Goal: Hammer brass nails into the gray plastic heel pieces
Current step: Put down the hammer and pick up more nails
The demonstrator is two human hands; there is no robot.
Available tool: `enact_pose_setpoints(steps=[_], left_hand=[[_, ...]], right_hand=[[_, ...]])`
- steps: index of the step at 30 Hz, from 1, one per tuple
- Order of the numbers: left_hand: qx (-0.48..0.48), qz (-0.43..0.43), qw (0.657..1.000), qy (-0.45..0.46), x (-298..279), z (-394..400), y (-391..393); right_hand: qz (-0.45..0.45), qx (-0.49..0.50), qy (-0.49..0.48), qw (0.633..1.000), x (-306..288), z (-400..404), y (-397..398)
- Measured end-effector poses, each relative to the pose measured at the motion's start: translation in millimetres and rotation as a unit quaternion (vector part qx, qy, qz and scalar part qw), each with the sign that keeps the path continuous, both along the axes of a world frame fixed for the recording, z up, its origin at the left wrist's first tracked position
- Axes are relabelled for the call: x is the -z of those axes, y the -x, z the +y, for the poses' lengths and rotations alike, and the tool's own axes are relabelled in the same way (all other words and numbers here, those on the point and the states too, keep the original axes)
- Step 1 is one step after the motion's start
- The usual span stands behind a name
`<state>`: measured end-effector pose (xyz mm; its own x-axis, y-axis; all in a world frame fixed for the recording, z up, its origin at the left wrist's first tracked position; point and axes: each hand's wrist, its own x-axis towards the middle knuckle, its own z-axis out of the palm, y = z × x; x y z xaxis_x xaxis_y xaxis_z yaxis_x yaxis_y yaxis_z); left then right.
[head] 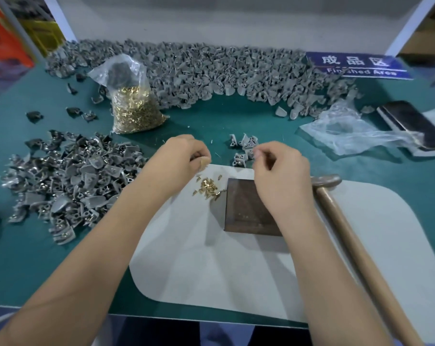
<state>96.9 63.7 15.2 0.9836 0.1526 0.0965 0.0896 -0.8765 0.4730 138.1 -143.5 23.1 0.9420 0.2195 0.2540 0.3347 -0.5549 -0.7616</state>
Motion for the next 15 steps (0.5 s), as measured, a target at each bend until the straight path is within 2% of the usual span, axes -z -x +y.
enact_pose_setpoints(steps=[2, 5, 13, 15], left_hand=[[-0.013, -0.037, 0.995, 0.096, -6.1, -8.0, -6.5], [-0.01, -0.071, 0.953, 0.295, -12.9, -24.3, -20.4], [0.013, -0.033, 0.934, 0.355, -4.0, -26.2, -43.3], [0.019, -0.035, 0.933, 0.357, 2.1, -27.9, -43.0]], right_hand=[[0.027, -0.006, -0.031, 0.999, -4.5, 2.4, -12.4], [0.104, -0.081, -0.117, 0.984, -12.3, 7.9, -28.2], [0.12, -0.139, -0.145, 0.972, -9.0, 6.9, -55.0], [0.119, -0.123, -0.129, 0.977, -2.9, 6.3, -56.0]])
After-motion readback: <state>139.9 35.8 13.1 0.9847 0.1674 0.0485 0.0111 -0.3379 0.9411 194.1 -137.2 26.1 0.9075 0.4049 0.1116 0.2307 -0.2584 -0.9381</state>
